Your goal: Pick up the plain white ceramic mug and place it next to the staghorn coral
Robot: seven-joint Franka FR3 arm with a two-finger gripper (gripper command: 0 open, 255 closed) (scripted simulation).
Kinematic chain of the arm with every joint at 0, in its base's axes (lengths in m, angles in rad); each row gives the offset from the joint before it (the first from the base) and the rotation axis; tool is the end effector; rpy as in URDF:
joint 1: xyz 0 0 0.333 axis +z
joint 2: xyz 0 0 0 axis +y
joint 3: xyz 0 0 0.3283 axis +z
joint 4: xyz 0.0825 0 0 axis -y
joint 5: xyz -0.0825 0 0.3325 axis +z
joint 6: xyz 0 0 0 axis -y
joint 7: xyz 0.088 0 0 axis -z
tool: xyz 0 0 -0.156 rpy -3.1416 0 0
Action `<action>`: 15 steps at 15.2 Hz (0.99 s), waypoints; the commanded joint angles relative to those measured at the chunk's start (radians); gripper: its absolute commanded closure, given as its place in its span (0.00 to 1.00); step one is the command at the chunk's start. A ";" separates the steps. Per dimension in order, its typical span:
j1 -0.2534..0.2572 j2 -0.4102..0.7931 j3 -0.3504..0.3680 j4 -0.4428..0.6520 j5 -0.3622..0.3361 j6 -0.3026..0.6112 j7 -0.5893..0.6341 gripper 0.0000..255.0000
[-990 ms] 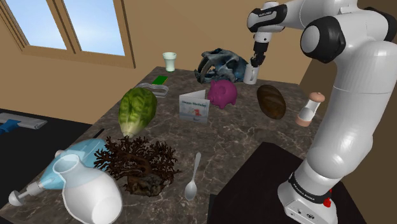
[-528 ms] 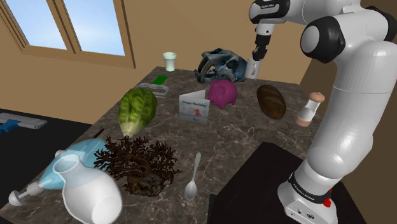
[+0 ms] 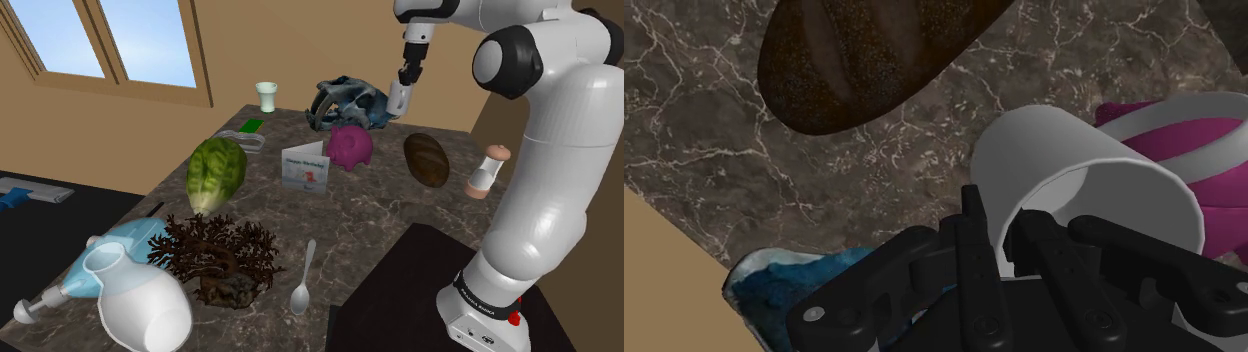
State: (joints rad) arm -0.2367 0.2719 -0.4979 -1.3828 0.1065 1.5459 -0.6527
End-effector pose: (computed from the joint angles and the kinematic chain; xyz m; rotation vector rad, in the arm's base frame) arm 0.4573 -0.3436 0.5320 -3.1059 0.1130 0.1141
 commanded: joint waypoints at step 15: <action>0.216 -0.501 0.179 -0.557 -0.169 0.096 0.403 1.00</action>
State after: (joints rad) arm -0.0288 -0.2031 -0.3344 -1.9166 -0.0587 1.6438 -0.2765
